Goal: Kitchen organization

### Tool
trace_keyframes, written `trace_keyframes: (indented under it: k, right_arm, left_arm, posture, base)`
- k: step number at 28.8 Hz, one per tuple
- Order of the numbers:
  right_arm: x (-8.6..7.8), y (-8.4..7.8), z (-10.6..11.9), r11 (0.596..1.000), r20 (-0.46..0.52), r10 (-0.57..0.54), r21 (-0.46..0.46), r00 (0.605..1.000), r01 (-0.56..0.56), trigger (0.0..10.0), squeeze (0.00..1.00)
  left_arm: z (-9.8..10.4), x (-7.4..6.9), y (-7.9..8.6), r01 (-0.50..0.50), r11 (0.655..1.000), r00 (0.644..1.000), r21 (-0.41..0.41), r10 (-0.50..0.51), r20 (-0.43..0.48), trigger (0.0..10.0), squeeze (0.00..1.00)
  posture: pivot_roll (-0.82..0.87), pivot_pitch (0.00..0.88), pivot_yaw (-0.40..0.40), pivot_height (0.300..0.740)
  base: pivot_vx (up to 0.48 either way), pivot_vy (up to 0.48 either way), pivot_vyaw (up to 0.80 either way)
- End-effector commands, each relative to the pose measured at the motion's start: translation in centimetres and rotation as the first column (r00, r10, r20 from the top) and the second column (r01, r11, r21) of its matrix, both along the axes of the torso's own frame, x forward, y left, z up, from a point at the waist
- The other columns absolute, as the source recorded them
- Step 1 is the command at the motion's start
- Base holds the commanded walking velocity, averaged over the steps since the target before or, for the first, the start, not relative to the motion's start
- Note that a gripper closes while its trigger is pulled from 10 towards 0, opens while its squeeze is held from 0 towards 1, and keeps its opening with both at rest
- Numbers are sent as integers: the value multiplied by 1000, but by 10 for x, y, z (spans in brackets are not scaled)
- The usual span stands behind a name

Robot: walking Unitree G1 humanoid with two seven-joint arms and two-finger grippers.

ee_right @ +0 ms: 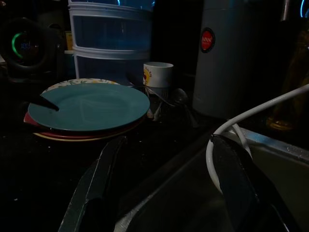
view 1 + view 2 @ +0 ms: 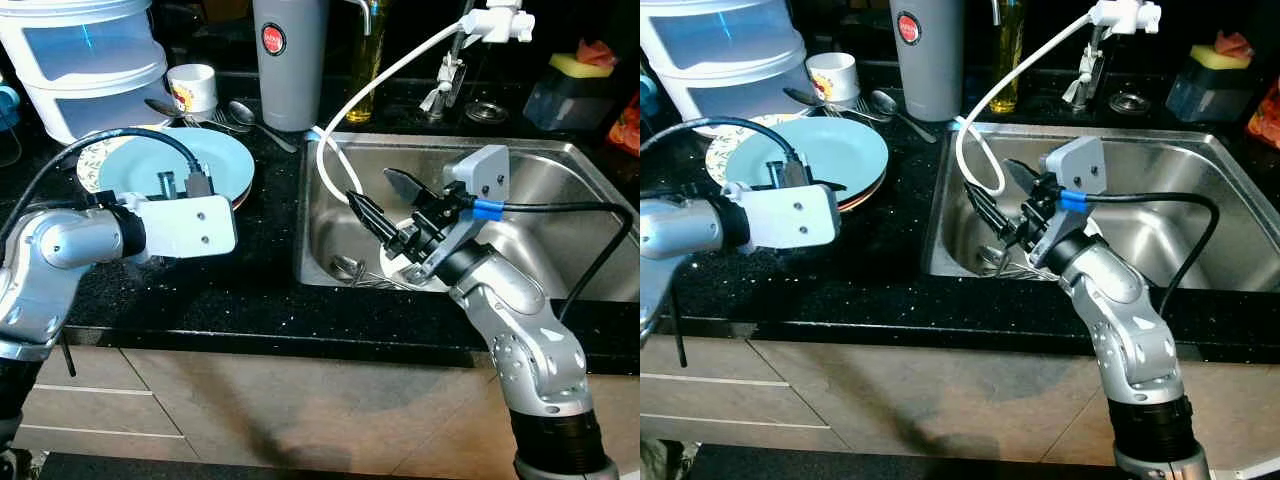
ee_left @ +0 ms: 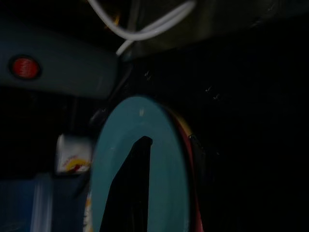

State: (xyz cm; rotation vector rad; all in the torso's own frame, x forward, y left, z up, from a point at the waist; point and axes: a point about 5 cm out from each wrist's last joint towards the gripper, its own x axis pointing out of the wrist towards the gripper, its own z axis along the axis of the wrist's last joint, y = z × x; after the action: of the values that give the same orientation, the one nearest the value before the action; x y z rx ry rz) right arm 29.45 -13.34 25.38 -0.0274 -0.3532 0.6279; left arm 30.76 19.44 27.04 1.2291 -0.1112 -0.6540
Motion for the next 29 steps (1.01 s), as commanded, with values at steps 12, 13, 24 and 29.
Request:
trace_keyframes:
  k: [12,13,24,29]
  right_arm:
    - [0,-5,3,1000,6,-24,13,1000,24,10000,0]
    - [0,-6,3,999,7,-31,14,999,31,10000,0]
    - [-1,-12,5,998,9,-55,17,998,55,10000,0]
    - [1,-13,5,998,8,-57,22,998,56,10000,0]
  left_arm:
    - [-14,17,8,-136,974,989,184,121,87,10000,0]
    - [-16,18,6,-125,975,991,184,113,74,10000,0]
    - [-1,5,-10,-31,991,995,131,18,95,10000,0]
    - [4,3,2,-66,973,993,223,41,115,10000,965]
  posture:
    - [114,81,2,740]
    - [112,81,4,740]
    - [109,89,0,740]
    - [119,89,-5,740]
  base:
    - [0,0,0]
    - [0,0,0]
    - [0,0,0]
    - [0,0,0]
